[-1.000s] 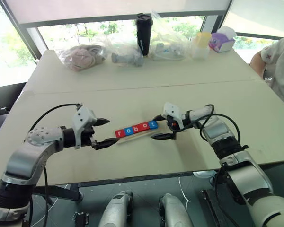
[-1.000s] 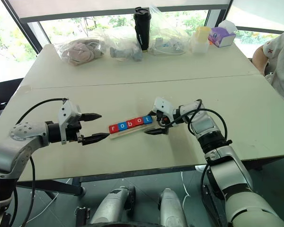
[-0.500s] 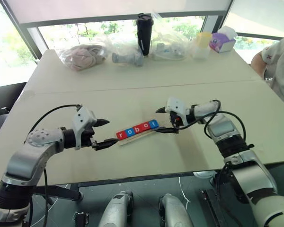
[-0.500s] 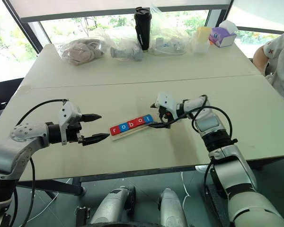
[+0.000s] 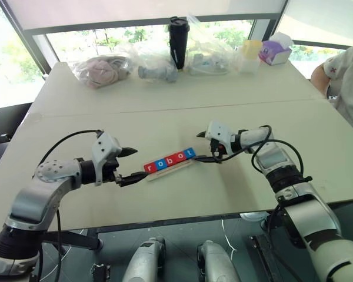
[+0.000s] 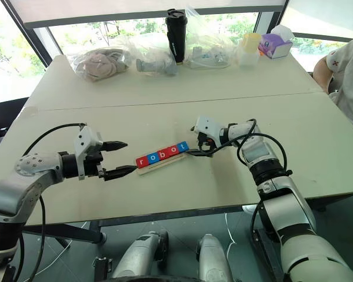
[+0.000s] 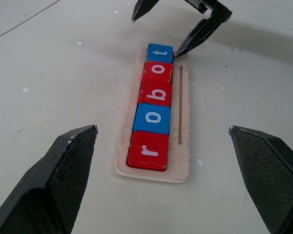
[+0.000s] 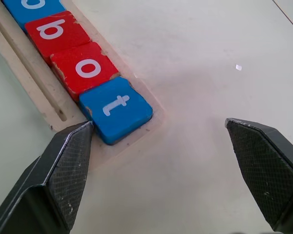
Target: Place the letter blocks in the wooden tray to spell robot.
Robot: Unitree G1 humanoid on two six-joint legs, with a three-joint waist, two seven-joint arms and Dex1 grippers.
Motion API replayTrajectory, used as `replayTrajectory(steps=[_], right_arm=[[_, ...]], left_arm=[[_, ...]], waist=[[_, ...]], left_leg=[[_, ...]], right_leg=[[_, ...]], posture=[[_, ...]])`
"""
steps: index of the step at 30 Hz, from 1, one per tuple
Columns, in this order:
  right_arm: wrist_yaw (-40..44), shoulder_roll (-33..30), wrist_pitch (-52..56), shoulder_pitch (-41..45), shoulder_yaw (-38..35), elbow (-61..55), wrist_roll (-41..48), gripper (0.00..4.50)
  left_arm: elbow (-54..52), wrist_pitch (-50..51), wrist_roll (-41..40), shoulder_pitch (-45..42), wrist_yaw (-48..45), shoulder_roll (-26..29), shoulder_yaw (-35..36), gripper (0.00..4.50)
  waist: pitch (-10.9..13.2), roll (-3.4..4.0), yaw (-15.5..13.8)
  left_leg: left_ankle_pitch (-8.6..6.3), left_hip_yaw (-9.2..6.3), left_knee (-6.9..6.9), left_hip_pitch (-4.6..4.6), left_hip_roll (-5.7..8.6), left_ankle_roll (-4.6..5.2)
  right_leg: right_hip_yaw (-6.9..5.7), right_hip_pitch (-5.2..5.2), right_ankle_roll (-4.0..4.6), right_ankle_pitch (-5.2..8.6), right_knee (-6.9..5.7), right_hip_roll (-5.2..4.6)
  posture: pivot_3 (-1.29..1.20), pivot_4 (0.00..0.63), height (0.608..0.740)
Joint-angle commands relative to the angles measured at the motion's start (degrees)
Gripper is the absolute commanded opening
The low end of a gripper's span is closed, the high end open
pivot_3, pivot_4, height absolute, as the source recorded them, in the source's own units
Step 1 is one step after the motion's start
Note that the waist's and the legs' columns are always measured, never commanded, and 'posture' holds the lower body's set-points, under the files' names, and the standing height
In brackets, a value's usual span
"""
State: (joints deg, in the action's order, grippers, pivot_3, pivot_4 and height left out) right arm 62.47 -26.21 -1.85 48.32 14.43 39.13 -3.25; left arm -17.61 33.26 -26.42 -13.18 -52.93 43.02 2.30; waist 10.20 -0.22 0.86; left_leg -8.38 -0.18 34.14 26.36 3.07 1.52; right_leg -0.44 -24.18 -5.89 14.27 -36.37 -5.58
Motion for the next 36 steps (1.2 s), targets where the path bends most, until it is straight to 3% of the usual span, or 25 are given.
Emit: replayTrajectory(steps=[1, 8, 12, 19, 25, 29, 36], right_arm=[[-1.02, 0.41, -1.23, 1.7, -0.47, 0.56, -0.45, 4.46], [1.85, -3.05, -0.5, -1.0, -0.81, -4.71, 0.14, 4.46], [-1.24, -6.12, 2.07, -3.32, -3.6, -11.92, 0.88, 4.46], [-4.04, -10.3, 24.79, -17.79, -12.98, -41.87, 11.26, 4.46], [-11.14, -9.81, 51.57, -30.65, -27.93, -64.94, 28.66, 4.46], [-16.5, -8.06, 57.76, -35.04, -31.48, -70.43, 33.47, 4.46], [-20.03, -7.94, 55.98, -37.64, -27.52, -70.96, 34.39, 4.46]], left_arm=[[-1.98, -0.39, -0.17, 0.11, 0.56, -0.13, 0.24, 4.5], [-4.28, 1.48, -1.34, 0.46, 1.18, 0.48, 1.19, 4.5], [-2.46, 1.66, -0.81, -0.59, 2.85, 0.54, 3.14, 4.5], [-7.82, 5.71, -6.25, 6.54, 1.57, 3.67, 10.0, 4.5], [-11.49, 10.14, -11.24, 12.47, 4.73, 3.12, 16.36, 4.5], [-13.12, 11.53, -12.88, 17.84, 6.62, 2.04, 19.66, 4.5], [-13.4, 10.35, -15.85, 20.0, 10.38, -2.49, 22.16, 4.5]], waist=[[0.0, 0.0, 0.05], [0.0, 0.01, -0.13], [0.0, 0.01, -0.22], [0.0, 0.01, -0.16], [-0.01, 0.0, -0.59], [-0.05, 0.03, -0.21], [-0.06, 0.05, -0.23]], left_leg=[[0.0, 0.0, 0.0, 0.0, 0.0, 0.0], [0.0, 0.0, 0.0, 0.0, 0.0, -0.01], [0.0, 0.0, 0.0, 0.01, 0.02, -0.01], [0.0, 0.0, -0.14, 0.05, -0.02, 0.0], [-0.01, -0.01, -0.1, 0.05, -0.03, 0.0], [-0.02, -0.01, -0.11, 0.04, -0.04, 0.0], [-0.02, 0.02, -0.19, 0.08, -0.05, 0.0]], right_leg=[[0.0, 0.0, 0.0, 0.0, 0.0, 0.0], [0.0, -0.01, -0.02, -0.01, -0.02, 0.0], [0.0, -0.01, 0.01, 0.01, -0.01, -0.02], [0.04, -0.12, 0.08, 0.05, -0.03, -0.05], [0.04, -0.05, 0.13, 0.08, 0.0, -0.14], [0.06, -0.06, 0.14, 0.1, 0.03, -0.14], [0.05, -0.11, 0.15, 0.1, 0.28, -0.19]], posture=[[0.0, 0.15, 0.74], [0.0, 0.15, 0.74], [0.0, 0.15, 0.74], [0.0, 0.15, 0.74], [0.0, 0.15, 0.74], [0.0, 0.15, 0.74], [0.0, 0.15, 0.74]])
